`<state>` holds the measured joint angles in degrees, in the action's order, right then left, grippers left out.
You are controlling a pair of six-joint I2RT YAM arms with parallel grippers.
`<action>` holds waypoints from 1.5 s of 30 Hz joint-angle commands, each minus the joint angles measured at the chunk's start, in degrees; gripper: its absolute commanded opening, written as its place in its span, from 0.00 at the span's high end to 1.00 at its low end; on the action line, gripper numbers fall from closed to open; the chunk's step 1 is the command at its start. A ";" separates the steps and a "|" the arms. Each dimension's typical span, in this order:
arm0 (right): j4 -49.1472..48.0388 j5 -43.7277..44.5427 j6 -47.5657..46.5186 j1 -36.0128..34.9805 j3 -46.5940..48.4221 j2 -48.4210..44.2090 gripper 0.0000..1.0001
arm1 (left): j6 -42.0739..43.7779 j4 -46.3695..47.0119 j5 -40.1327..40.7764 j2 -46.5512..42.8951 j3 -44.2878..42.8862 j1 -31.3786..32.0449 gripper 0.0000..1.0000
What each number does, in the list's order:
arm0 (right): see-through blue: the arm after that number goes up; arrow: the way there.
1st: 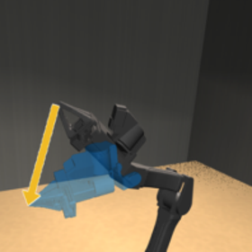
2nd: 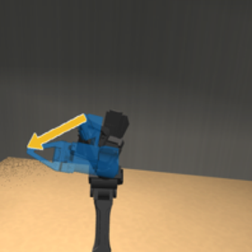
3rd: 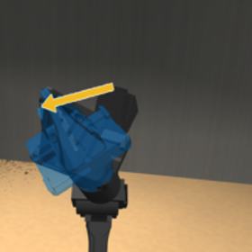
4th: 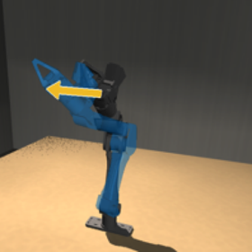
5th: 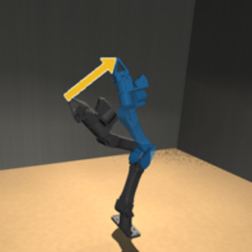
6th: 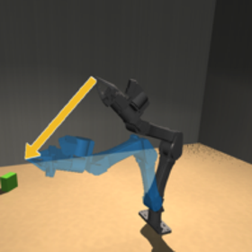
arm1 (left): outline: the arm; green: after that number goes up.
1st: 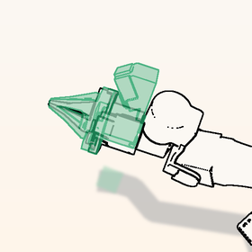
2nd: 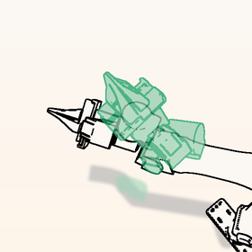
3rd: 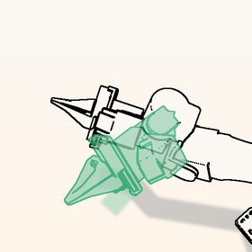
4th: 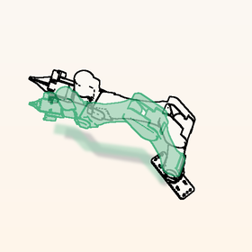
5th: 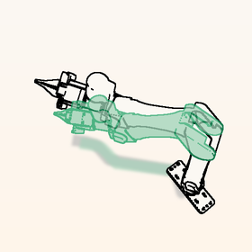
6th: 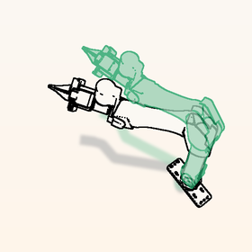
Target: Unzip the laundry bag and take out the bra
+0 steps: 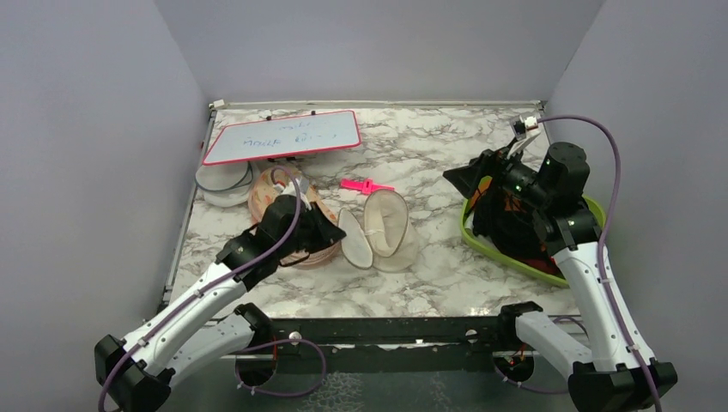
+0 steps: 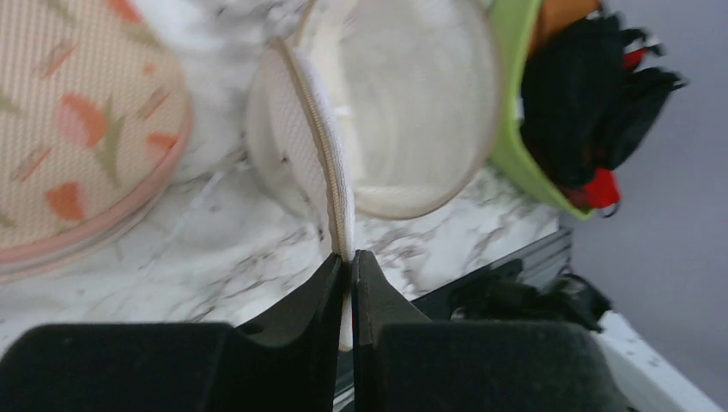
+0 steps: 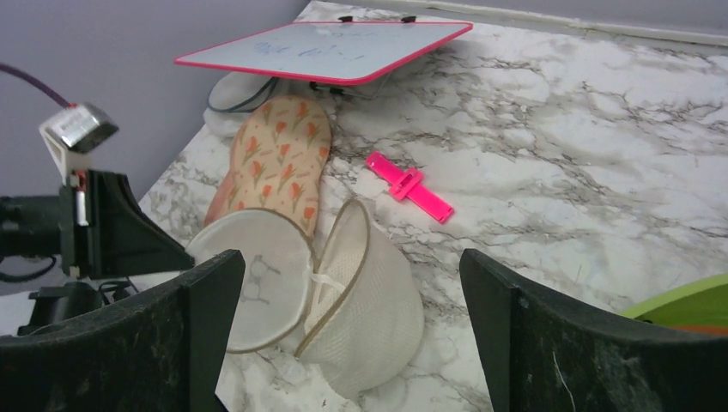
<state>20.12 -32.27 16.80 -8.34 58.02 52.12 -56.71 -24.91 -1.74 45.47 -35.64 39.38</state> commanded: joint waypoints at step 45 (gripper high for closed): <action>13.01 18.20 -6.23 -5.06 20.05 -9.01 0.00 | 29.19 3.49 12.84 39.43 -41.34 6.75 0.01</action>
<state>33.26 -13.85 13.54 -12.16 78.89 43.27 -32.38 -27.75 14.81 97.71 -83.66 52.21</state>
